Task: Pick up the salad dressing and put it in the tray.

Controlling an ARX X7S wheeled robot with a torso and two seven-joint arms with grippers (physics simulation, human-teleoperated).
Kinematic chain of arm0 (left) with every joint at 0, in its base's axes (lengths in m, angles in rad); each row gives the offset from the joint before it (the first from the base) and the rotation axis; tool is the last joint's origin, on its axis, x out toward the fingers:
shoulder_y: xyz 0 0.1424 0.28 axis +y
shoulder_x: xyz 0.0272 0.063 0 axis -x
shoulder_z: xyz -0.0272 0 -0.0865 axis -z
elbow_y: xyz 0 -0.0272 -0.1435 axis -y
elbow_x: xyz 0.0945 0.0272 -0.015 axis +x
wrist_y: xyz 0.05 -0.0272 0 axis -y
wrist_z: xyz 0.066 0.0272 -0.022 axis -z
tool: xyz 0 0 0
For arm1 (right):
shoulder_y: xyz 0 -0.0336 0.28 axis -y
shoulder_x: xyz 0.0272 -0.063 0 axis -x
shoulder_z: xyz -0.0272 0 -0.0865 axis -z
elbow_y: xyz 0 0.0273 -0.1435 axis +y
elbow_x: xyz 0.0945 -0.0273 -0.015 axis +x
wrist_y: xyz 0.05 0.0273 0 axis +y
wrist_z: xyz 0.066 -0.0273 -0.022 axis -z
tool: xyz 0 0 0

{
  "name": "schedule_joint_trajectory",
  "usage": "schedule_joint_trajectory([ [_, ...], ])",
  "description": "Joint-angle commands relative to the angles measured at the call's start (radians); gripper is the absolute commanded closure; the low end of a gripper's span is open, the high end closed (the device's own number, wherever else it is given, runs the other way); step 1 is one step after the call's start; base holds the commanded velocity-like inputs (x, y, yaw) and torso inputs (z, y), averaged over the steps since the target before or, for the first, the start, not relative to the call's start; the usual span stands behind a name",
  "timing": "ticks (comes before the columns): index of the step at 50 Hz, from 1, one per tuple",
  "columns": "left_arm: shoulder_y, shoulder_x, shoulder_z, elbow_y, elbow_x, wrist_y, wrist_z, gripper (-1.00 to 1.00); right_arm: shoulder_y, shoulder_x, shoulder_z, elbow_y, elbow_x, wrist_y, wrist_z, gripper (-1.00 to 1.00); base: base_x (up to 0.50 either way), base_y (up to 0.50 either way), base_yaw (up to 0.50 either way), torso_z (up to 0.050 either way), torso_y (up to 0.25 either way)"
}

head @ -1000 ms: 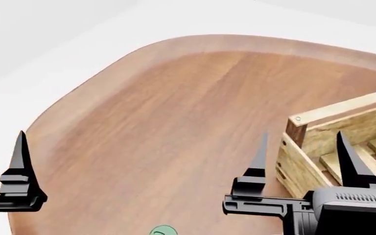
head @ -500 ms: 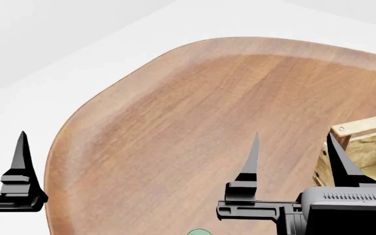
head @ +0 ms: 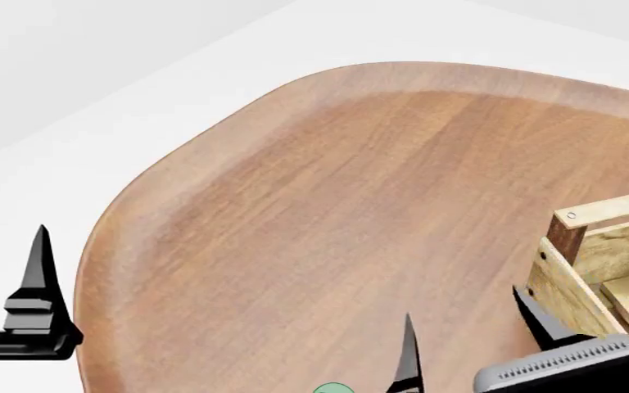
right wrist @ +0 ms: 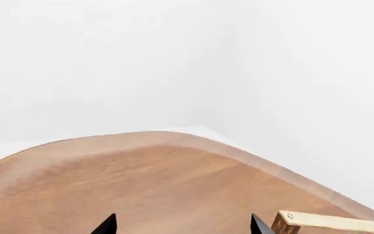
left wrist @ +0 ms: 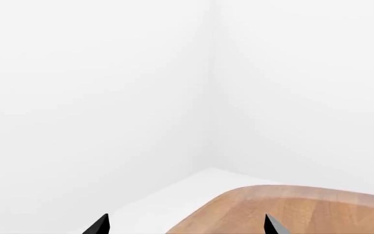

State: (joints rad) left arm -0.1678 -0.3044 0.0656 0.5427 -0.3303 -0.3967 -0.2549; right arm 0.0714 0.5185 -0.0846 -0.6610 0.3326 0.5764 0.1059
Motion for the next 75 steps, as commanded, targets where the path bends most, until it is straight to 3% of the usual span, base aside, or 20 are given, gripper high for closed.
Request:
schedule_joint_trajectory([
  [1, 0.004, -0.004, 0.002, 0.005, -0.009, -0.001, -0.003, -1.0, -0.091, 0.15, -0.033, -0.066, 0.042, 0.118, -0.1, -1.0, 0.0, 0.0, 0.0, 0.0, 0.0],
  [12, 0.006, -0.009, 0.008, 0.005, -0.01, 0.002, -0.004, -1.0, -0.121, 0.234, -0.149, -0.006, -0.003, 0.132, -0.188, -1.0, 0.0, 0.0, 0.0, 0.0, 0.0],
  [27, 0.006, -0.012, 0.018, 0.006, -0.009, 0.004, -0.009, -1.0, -0.197, 0.333, -0.187, -0.024, -0.039, 0.092, -0.235, -1.0, 0.0, 0.0, 0.0, 0.0, 0.0],
  [46, 0.007, -0.021, 0.021, 0.004, -0.014, 0.008, -0.014, -1.0, -0.094, 0.127, -0.137, 0.113, 0.087, 0.027, -0.22, -1.0, 0.0, 0.0, 0.0, 0.0, 0.0],
  [68, 0.002, -0.028, 0.032, 0.004, -0.016, 0.008, -0.02, -1.0, -0.01, 0.035, -0.266, 0.258, 0.089, -0.029, -0.334, -1.0, 0.0, 0.0, 0.0, 0.0, 0.0],
  [75, 0.001, -0.028, 0.033, -0.009, -0.017, 0.015, -0.02, -1.0, 0.028, -0.005, -0.244, 0.326, 0.108, -0.04, -0.329, -1.0, 0.0, 0.0, 0.0, 0.0, 0.0],
])
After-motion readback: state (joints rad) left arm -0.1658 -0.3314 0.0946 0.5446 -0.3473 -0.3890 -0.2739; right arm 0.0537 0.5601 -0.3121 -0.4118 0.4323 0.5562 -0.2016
